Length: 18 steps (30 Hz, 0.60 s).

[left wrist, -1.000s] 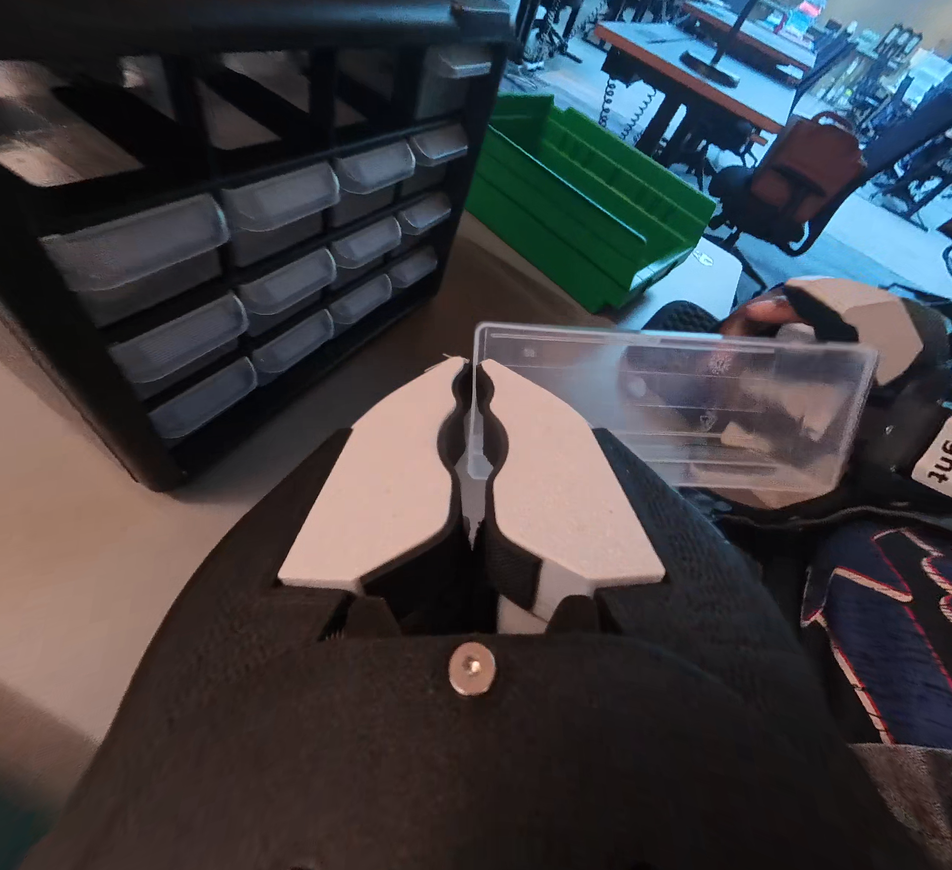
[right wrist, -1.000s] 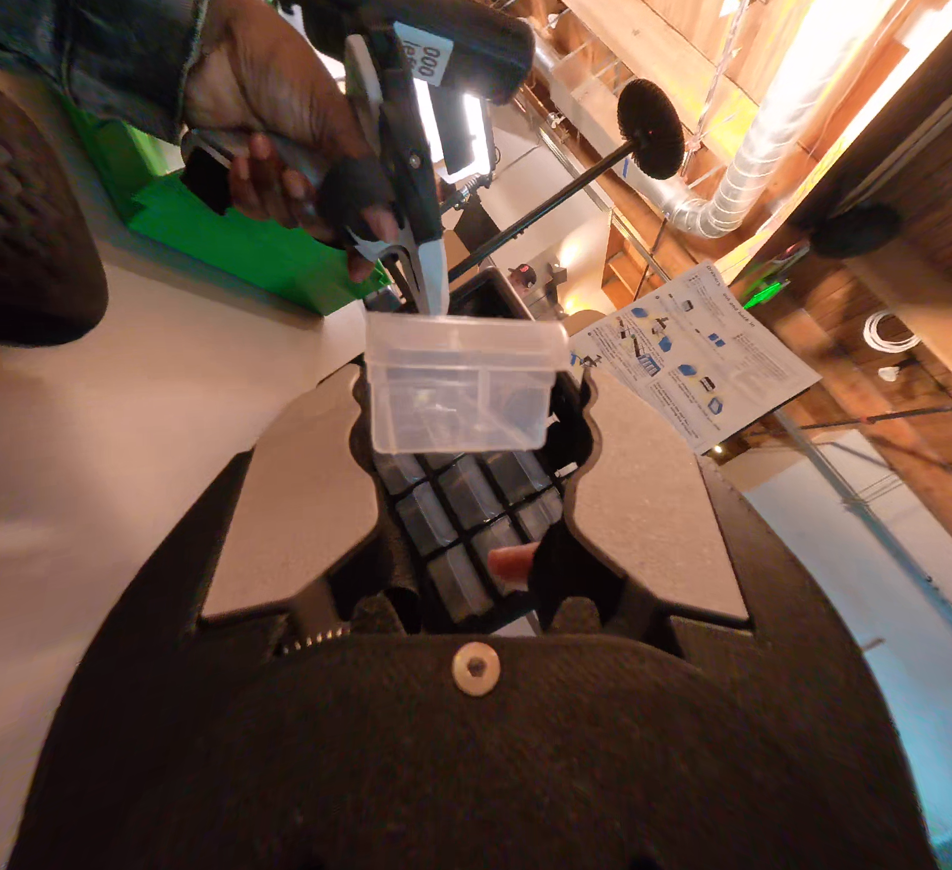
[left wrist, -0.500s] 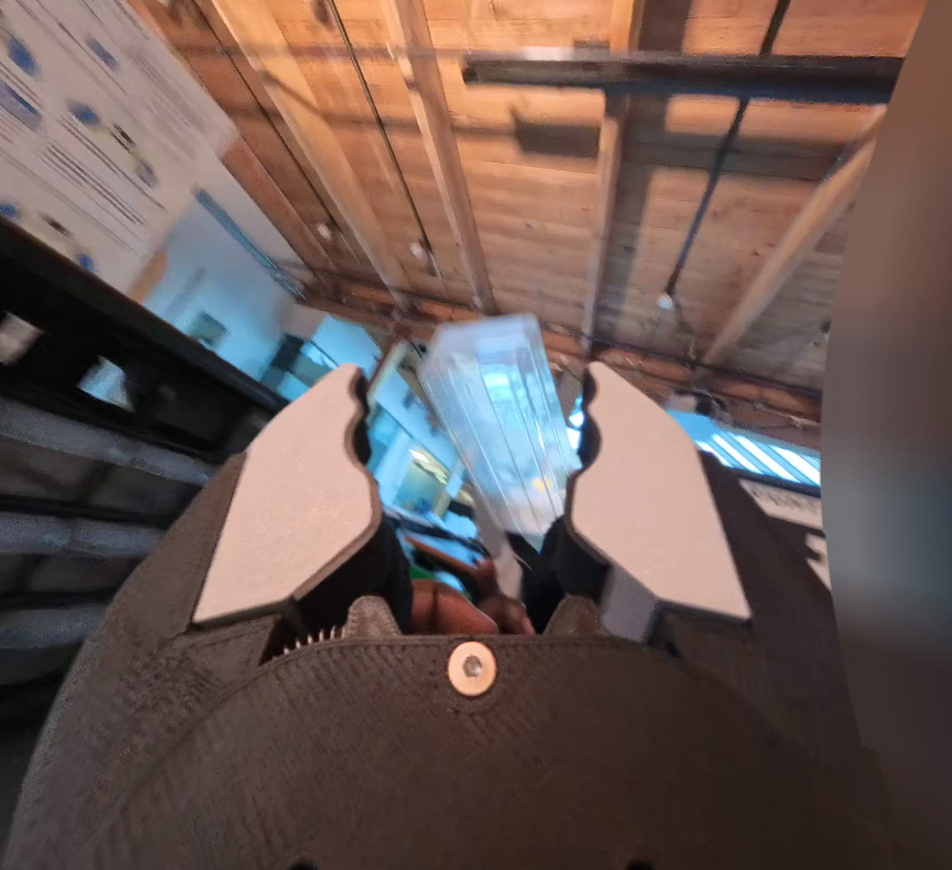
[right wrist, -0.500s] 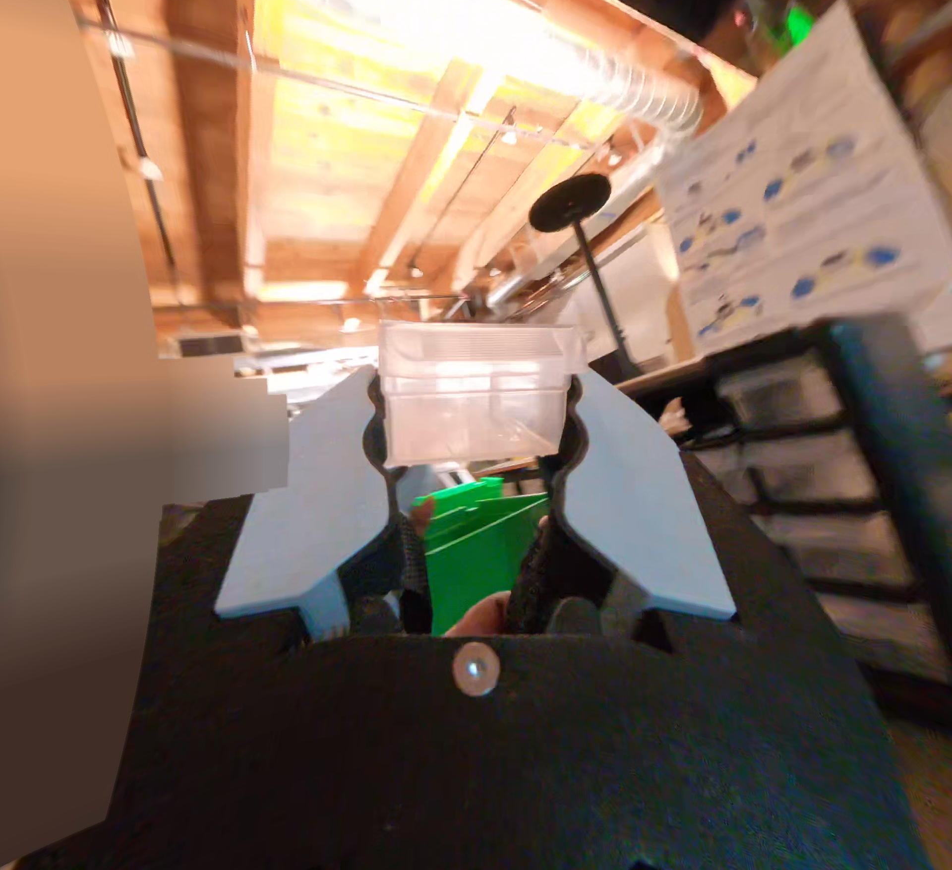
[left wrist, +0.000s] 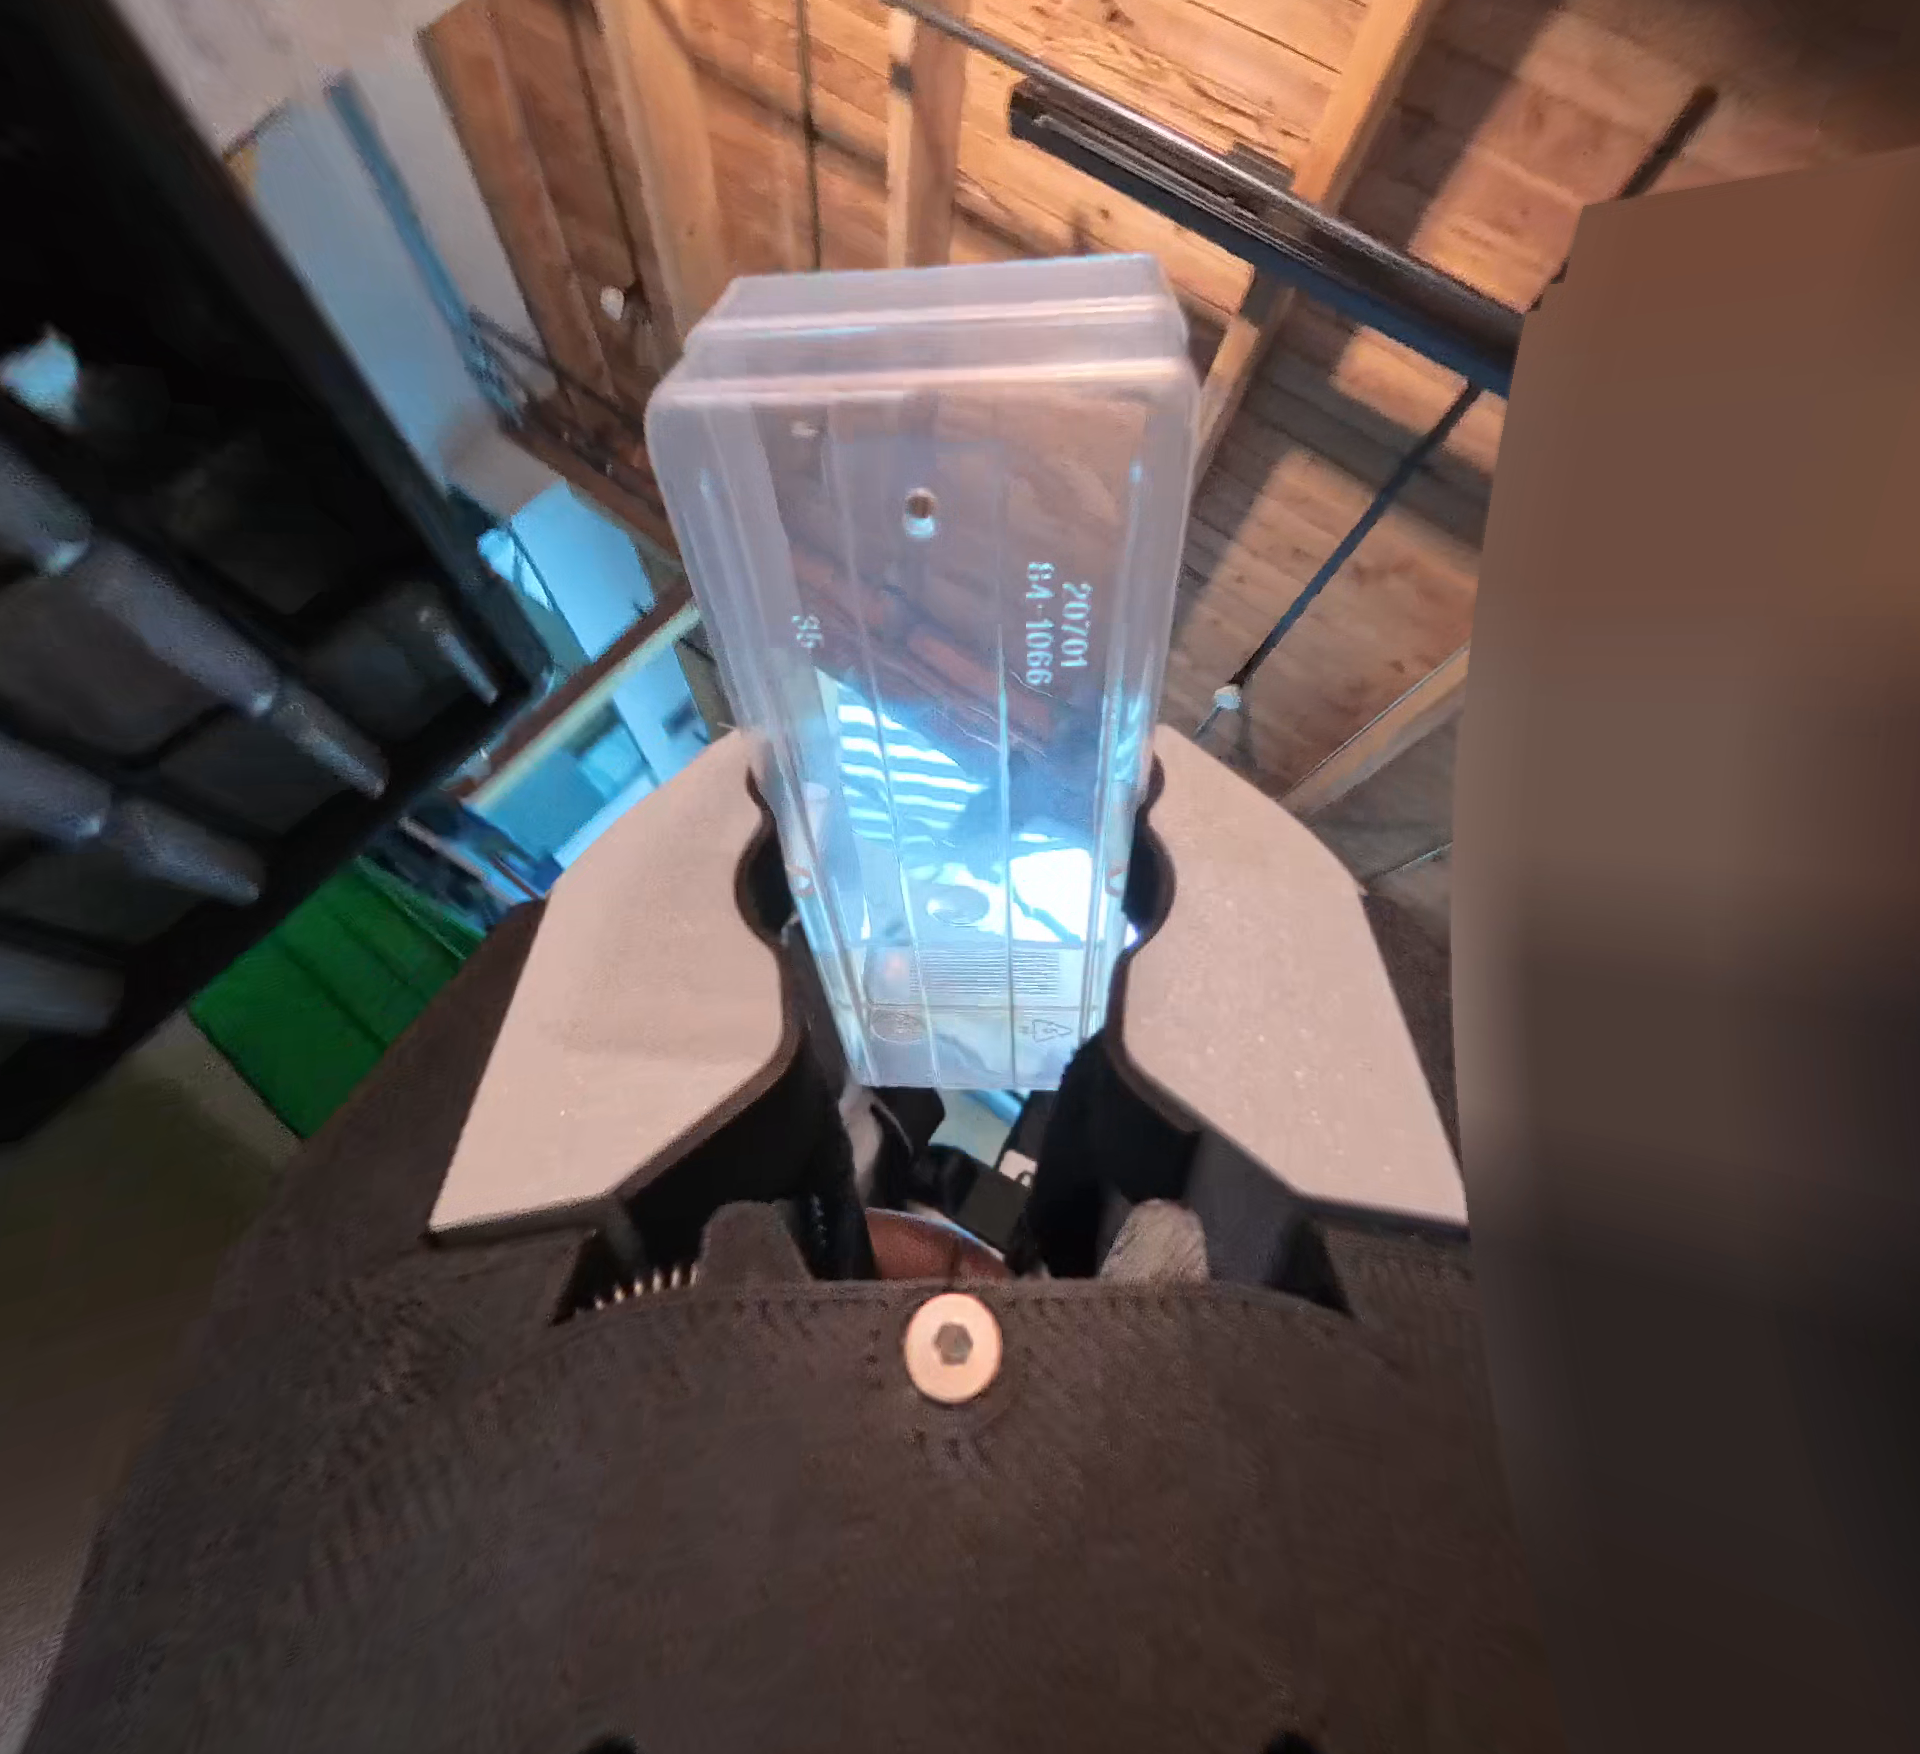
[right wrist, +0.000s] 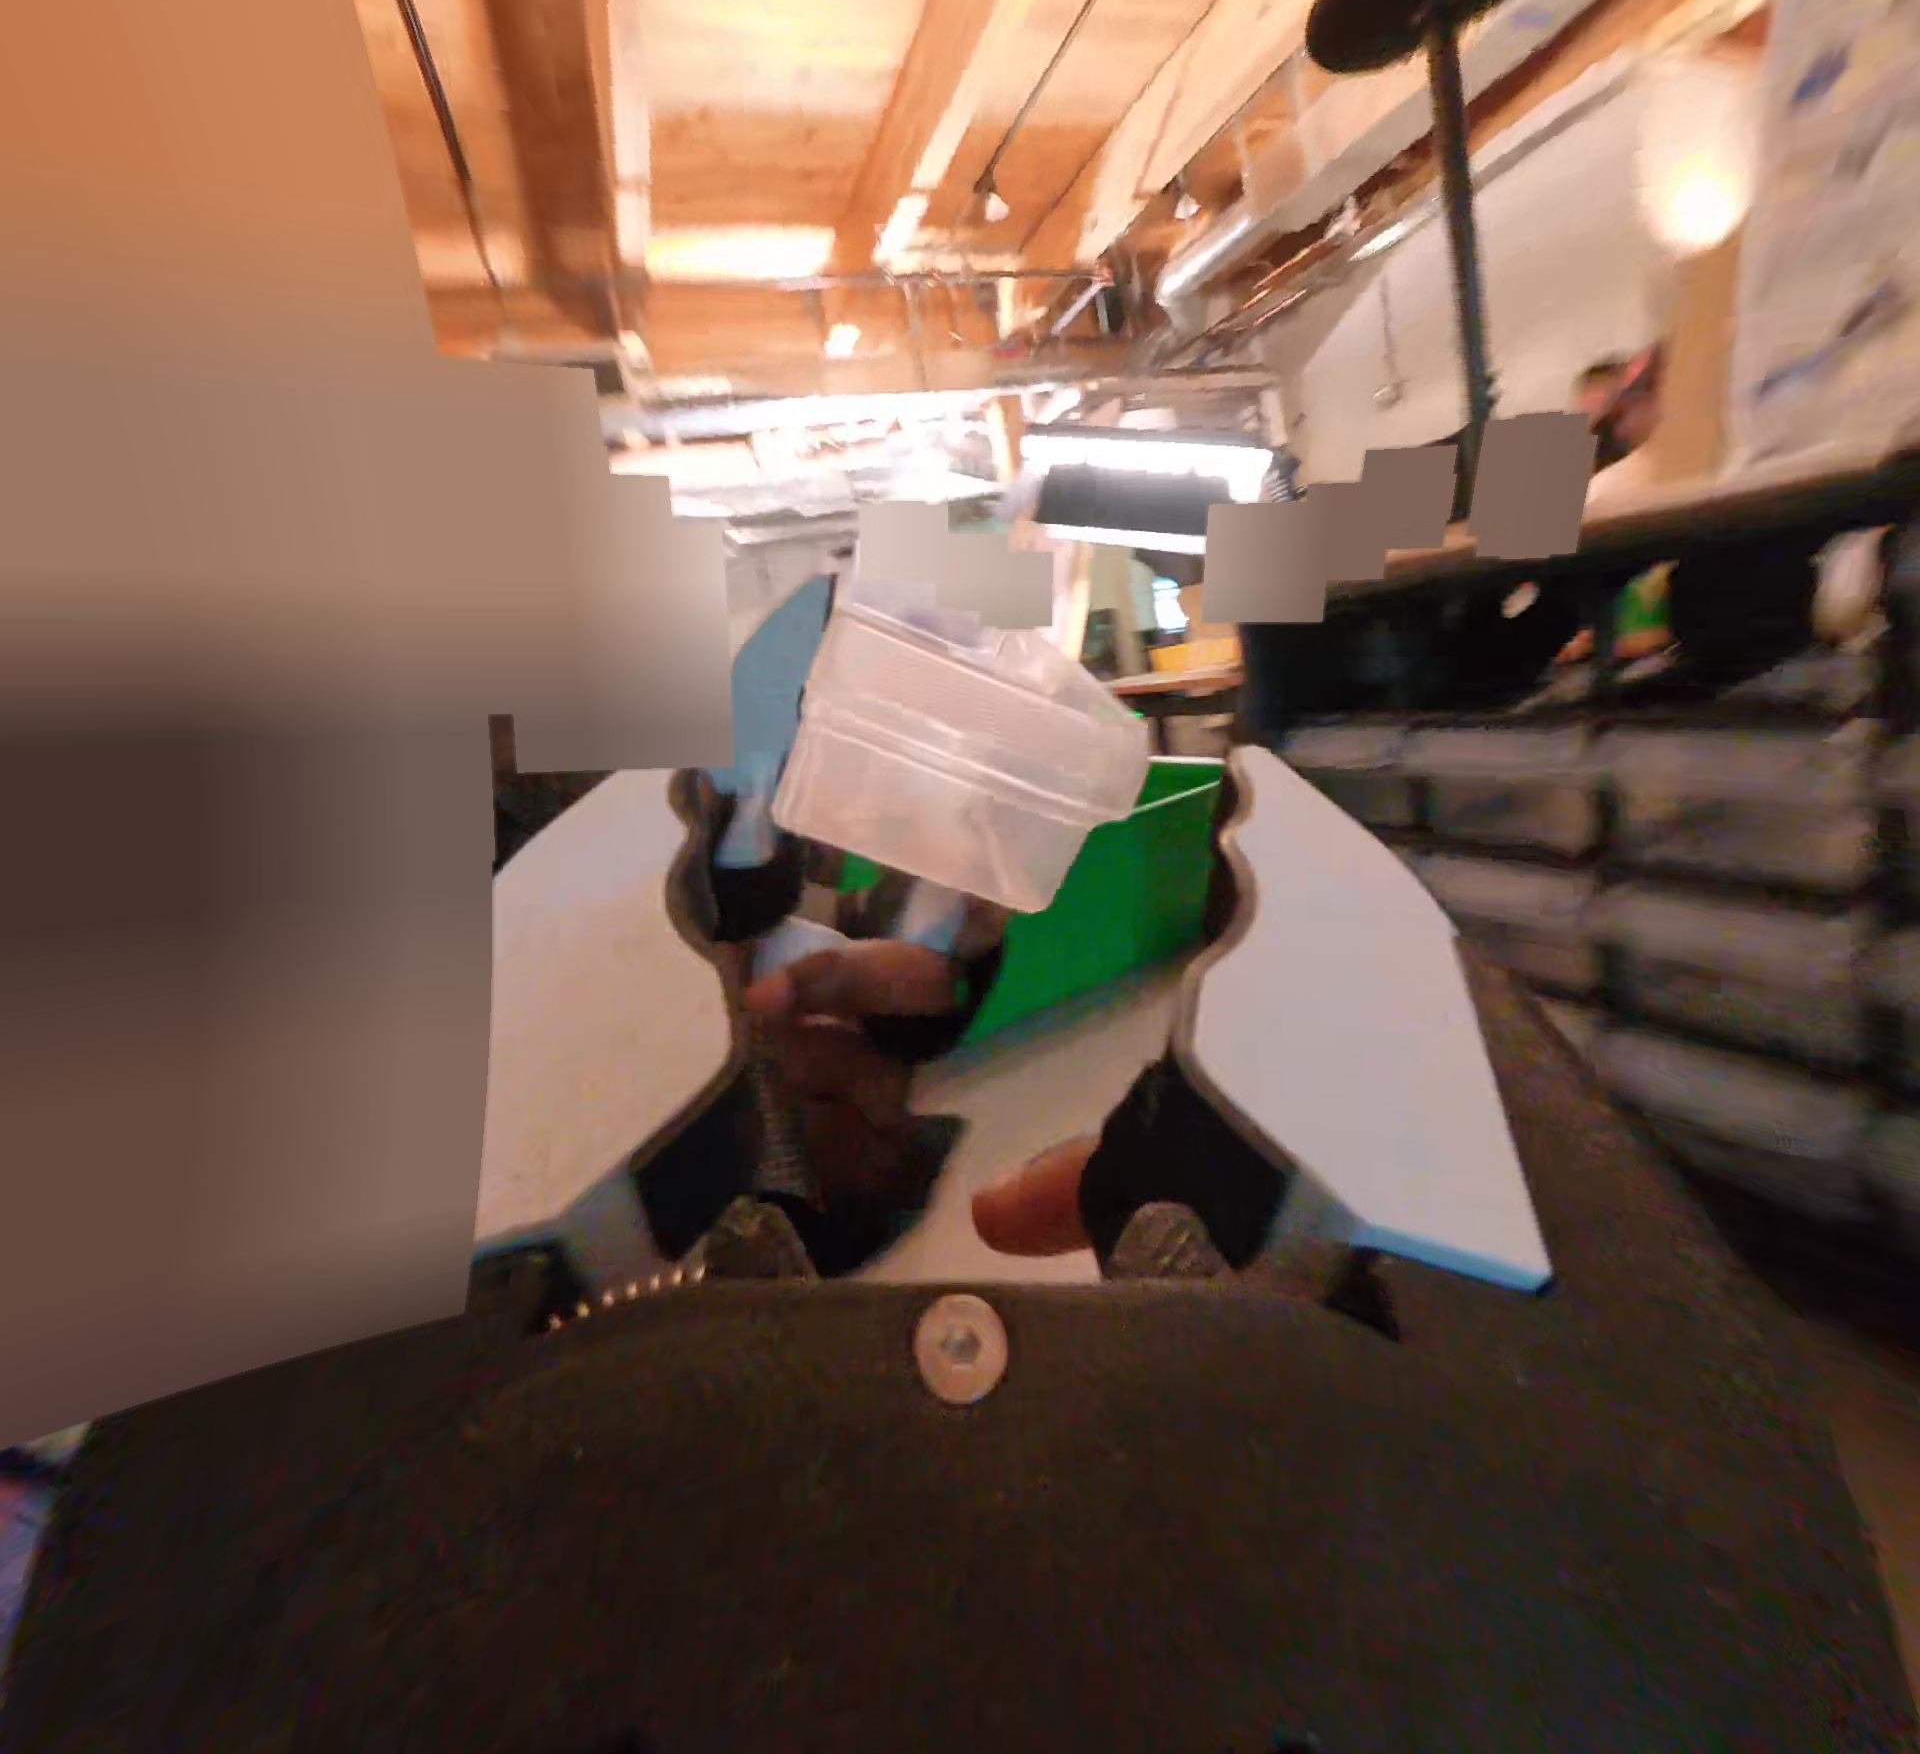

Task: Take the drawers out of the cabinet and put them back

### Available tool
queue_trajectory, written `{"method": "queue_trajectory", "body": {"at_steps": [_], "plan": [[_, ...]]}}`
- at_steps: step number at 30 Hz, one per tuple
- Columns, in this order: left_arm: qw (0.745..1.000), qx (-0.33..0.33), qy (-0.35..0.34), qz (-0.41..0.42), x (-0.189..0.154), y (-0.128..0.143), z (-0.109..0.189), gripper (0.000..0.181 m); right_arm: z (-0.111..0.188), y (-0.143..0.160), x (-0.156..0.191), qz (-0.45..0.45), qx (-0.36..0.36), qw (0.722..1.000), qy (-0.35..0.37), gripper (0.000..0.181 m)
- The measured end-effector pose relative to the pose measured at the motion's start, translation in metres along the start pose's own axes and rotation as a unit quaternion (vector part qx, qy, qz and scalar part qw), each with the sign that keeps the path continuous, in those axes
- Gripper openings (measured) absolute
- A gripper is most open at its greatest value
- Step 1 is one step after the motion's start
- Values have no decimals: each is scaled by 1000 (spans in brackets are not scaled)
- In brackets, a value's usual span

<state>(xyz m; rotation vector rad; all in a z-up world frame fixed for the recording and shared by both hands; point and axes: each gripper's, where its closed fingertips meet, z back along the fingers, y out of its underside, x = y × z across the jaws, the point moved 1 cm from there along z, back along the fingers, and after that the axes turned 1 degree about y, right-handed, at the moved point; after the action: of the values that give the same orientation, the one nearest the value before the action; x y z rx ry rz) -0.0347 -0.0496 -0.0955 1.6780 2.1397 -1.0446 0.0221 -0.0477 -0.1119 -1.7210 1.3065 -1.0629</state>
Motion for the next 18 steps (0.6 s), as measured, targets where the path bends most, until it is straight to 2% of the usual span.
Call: {"method": "queue_trajectory", "body": {"at_steps": [2, 3, 5, 6, 7, 11, 12, 16, 18], "plan": [[997, 5, -7, 82, 9, -5, 2, 64, 5, -2, -2, 170, 30, 985, 30, 93], [993, 10, -3, 118, 12, -6, 2, 64, 8, -1, -3, 276, 53, 958, 51, 90], [988, 27, -7, 152, 17, 0, 1, 64, 11, -1, 1, 477, 77, 871, 85, 85], [988, 33, -16, 153, 20, 5, 1, 64, 13, -4, 6, 539, 69, 834, 94, 74], [987, 38, -20, 154, 21, 9, 1, 64, 13, -5, 10, 567, 63, 815, 98, 66], [982, 54, -12, 182, 22, 22, -1, 64, 12, 4, 1, 576, 97, 805, 107, 63], [981, 59, -11, 182, 21, 24, -2, 64, 12, 4, 0, 583, 97, 800, 108, 55], [980, 68, -1, 185, 20, 23, -3, 64, 12, 6, 3, 595, 101, 791, 102, 45], [980, 96, 0, 174, 17, 24, -4, 65, 12, 4, 3, 602, 101, 785, 107, 44]]}}
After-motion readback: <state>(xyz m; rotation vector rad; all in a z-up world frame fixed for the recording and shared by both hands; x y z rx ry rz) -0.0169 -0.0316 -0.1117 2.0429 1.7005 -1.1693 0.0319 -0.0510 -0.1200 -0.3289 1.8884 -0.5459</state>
